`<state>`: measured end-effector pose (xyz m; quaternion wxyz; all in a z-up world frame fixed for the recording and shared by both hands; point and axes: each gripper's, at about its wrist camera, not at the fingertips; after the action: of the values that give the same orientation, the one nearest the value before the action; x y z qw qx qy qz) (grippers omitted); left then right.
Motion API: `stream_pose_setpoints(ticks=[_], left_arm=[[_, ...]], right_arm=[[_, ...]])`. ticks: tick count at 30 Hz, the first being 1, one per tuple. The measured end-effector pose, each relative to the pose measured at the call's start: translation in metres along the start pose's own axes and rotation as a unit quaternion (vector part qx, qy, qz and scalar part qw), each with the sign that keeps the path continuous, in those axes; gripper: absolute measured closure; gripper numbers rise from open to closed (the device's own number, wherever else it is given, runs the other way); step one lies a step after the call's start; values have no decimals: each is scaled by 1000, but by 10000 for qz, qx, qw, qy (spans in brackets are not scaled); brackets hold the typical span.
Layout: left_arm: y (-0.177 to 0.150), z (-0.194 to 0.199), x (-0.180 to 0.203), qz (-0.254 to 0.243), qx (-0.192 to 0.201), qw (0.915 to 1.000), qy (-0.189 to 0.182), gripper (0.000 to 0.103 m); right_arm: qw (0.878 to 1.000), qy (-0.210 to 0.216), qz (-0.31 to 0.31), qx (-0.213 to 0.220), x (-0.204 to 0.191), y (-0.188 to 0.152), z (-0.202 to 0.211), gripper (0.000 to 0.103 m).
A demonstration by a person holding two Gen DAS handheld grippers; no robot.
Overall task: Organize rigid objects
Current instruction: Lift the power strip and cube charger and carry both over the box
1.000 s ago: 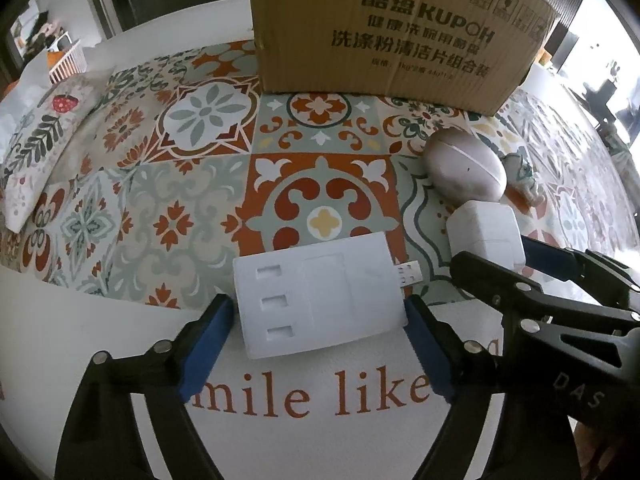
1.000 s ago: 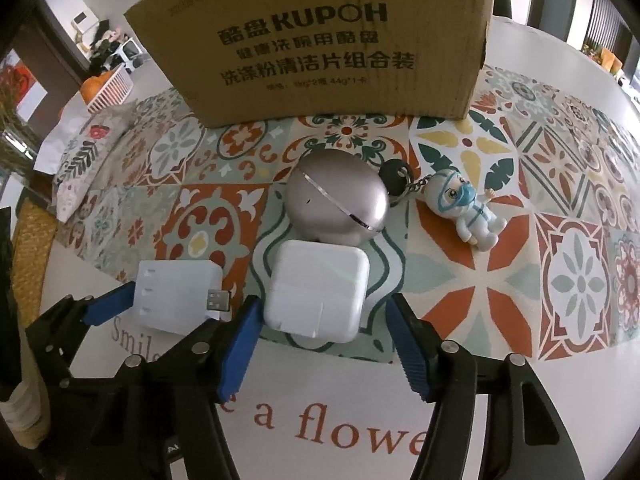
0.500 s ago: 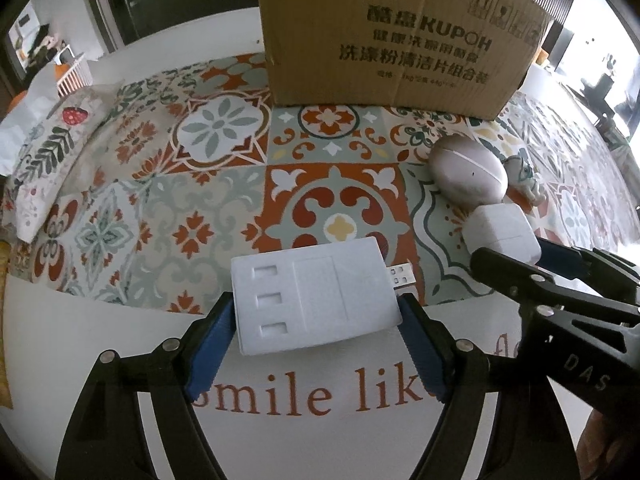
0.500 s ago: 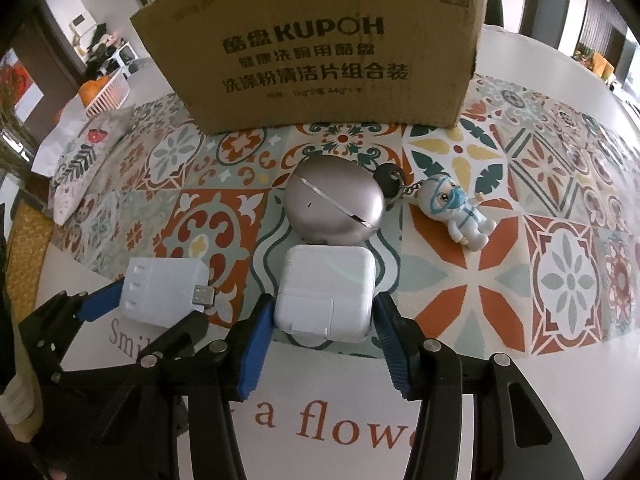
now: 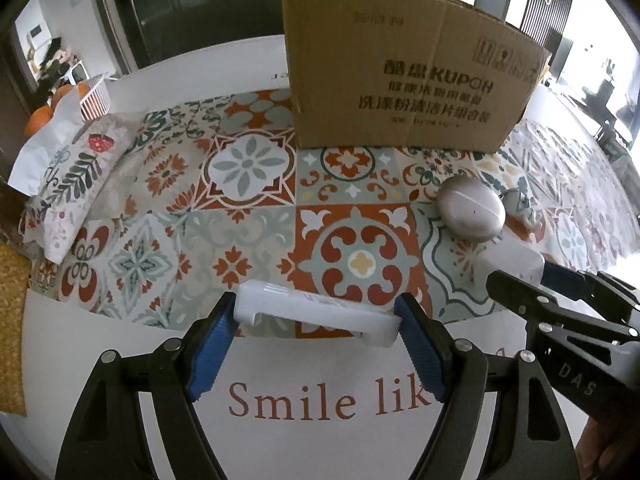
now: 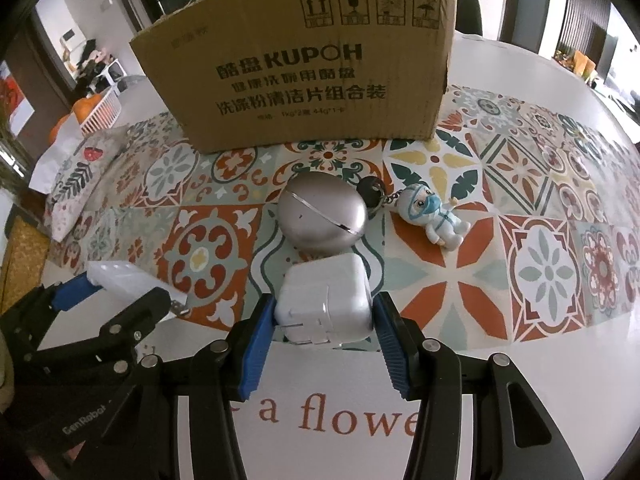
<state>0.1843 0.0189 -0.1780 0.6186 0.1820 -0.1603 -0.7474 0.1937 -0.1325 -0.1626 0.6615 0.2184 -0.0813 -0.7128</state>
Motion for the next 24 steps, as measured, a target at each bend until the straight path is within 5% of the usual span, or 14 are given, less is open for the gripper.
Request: stream_pose_setpoints(ticks=[24], left_arm=[[32,44,-7,-83,625,9980,75,24]], right_arm=[[9976,-70,-207,651,-8,22,53,53]])
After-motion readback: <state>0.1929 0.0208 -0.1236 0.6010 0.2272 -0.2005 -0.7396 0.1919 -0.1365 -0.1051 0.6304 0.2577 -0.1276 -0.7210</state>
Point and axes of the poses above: each gripper's, at about its wrist camera, not at the fingertips, and z roughly against the way its jaws point, x to its right, y to its top, and after that the axes turned 7 degrees about -z, right-handed
